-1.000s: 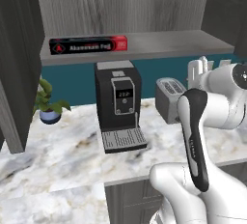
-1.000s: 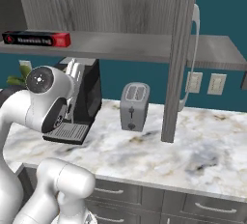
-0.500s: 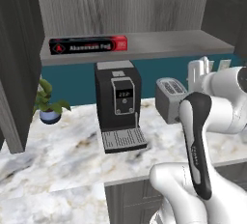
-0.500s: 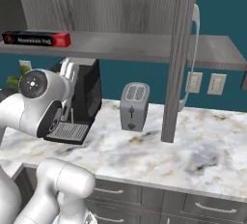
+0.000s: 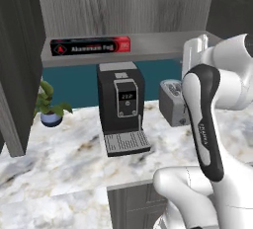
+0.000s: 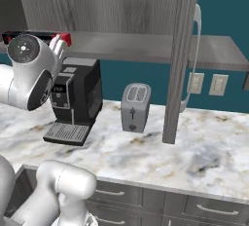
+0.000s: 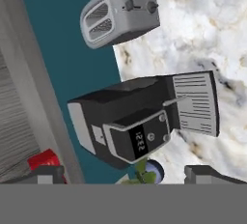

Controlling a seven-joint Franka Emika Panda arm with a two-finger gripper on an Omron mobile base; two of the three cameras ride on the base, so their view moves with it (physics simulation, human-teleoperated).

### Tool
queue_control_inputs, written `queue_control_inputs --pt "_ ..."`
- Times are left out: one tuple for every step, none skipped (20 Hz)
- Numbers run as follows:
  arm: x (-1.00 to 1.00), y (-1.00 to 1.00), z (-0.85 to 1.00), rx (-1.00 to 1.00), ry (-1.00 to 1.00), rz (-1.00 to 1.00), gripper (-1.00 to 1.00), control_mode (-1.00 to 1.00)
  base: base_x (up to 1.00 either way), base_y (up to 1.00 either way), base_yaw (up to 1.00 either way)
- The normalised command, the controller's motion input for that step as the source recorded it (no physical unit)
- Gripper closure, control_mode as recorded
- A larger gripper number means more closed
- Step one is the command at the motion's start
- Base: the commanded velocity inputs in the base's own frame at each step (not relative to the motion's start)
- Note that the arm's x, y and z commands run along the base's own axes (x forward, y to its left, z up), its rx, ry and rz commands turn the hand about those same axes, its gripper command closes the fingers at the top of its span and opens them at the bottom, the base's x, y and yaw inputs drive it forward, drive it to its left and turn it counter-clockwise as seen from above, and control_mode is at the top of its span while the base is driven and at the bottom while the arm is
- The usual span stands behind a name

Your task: Retrieve the tupperware and aluminum foil from the cabinet and place them on the dining counter near the plate with sweet potato and fish to prepare for storing leftovers.

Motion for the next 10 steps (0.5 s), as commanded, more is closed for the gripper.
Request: queue_control_inputs --pt "0.04 0.31 0.26 0.15 0.18 0.0 -1.0 -1.0 0.0 0.0 0.0" --pt "0.0 0.19 0.14 0.17 0.11 0.0 -1.0 -1.0 0.0 0.0 0.0" --pt "0.0 0.09 0.0 0.2 0.0 0.0 -1.0 -1.0 0.0 0.0 0.0" --pt "0.02 0.05 0.0 0.2 0.0 0.0 -1.0 -1.0 0.0 0.0 0.0" --pt "0.11 0.0 0.0 0.22 -0.01 -0.02 -1.0 -1.0 0.0 0.0 0.0" --pt "0.17 0.0 0.0 0.22 -0.06 -0.05 -1.0 -1.0 0.0 0.0 0.0" --pt "0.21 0.0 0.0 0.21 -0.09 -0.06 -1.0 -1.0 0.0 0.0 0.0" --pt "0.3 -0.03 0.0 0.23 -0.07 -0.07 -1.0 -1.0 0.0 0.0 0.0" --pt "0.33 0.0 0.0 0.21 -0.07 -0.09 -1.0 -1.0 0.0 0.0 0.0" --pt "0.29 -0.09 0.0 0.26 -0.1 -0.16 -1.0 -1.0 0.0 0.0 0.0"
